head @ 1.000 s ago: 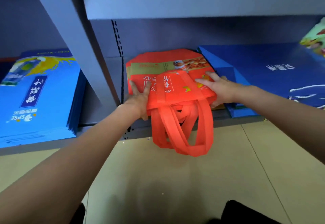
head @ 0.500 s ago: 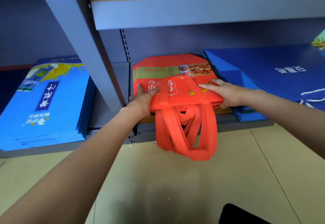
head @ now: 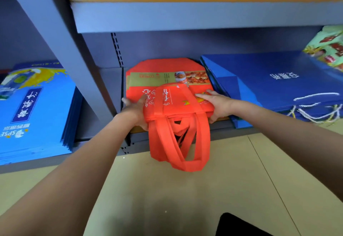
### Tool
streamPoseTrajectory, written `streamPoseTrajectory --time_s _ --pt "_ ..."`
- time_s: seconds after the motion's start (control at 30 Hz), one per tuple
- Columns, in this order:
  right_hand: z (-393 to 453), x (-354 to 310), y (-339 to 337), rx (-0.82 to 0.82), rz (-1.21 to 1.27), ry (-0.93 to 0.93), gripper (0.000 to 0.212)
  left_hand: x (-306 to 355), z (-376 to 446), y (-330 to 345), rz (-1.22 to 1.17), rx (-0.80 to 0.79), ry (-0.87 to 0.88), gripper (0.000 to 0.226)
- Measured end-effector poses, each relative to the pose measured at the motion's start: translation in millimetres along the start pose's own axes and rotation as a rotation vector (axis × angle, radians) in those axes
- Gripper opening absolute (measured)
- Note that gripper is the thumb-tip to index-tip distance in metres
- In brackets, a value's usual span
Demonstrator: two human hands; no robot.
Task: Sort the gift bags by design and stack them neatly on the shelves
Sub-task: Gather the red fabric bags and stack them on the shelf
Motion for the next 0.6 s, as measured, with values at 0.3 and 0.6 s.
streamPoseTrajectory --time_s 0.3,0.6 --pt "-8.4 12.2 -35.4 -0.032 0.056 -0.047 0.111 -0.2 3.1 -17.3 -0.004 0.077 -0.028 0.124" --pt "-0.4 13.8 -22.8 0.052 -0.077 -0.033 0.11 8.0 -1.2 -17.0 0.046 0.037 -0.009 0.121"
Point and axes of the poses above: each hand's wrist, its own z-axis towards the middle knuckle, its own y-axis out of the palm, x = y × z, the point moved 9 cm from there along z, towards the middle knuckle, and after that the axes turned 13 degrees about y, right-handed, at the moved point
